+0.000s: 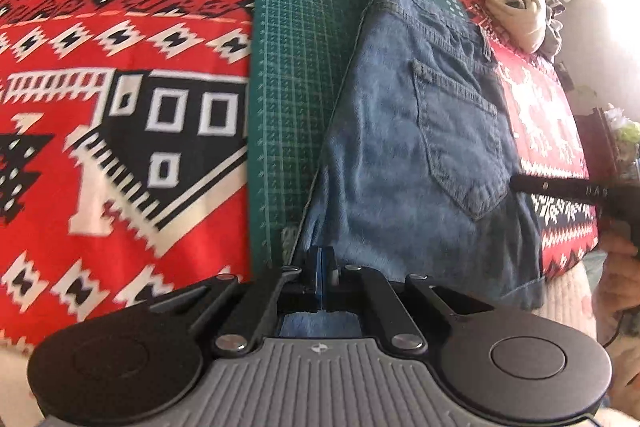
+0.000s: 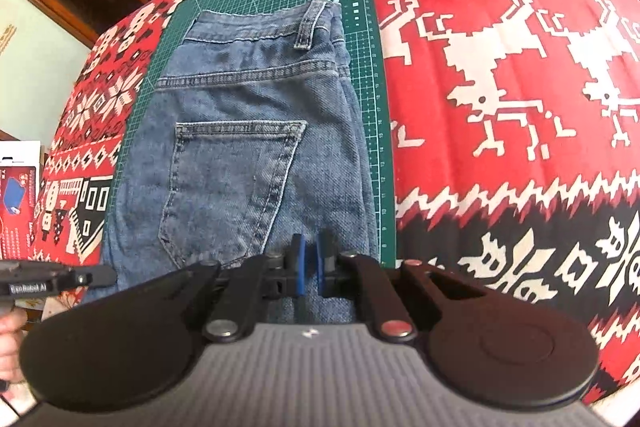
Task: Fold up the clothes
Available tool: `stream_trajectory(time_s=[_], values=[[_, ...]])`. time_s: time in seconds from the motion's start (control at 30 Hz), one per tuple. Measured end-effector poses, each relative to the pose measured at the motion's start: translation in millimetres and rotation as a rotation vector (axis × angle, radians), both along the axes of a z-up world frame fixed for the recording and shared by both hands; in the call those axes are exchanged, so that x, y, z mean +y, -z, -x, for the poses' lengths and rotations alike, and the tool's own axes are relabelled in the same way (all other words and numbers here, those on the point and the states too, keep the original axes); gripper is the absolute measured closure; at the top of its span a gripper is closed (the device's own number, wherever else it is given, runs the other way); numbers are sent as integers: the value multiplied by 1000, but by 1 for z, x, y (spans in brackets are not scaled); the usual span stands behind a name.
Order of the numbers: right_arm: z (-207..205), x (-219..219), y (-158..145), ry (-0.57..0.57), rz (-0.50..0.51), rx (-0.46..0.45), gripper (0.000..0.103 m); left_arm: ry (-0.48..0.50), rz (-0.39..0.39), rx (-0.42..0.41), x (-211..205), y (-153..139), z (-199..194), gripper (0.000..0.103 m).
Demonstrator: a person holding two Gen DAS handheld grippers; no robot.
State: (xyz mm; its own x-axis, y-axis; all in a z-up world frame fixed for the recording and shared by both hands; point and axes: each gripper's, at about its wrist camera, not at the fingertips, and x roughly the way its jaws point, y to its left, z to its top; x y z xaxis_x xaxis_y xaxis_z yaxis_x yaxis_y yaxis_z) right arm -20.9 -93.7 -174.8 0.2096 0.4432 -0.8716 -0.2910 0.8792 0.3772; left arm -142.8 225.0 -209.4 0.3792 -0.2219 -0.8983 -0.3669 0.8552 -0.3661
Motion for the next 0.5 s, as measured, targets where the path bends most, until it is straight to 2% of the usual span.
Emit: stream_trajectory(time_s=[0.2, 0.5], values=[[0, -3, -1, -2, -6, 5, 99, 0, -3, 9, -2, -1, 14, 100], [29, -3, -6, -62, 46, -7, 97, -1, -8, 22, -4, -2, 32, 100]])
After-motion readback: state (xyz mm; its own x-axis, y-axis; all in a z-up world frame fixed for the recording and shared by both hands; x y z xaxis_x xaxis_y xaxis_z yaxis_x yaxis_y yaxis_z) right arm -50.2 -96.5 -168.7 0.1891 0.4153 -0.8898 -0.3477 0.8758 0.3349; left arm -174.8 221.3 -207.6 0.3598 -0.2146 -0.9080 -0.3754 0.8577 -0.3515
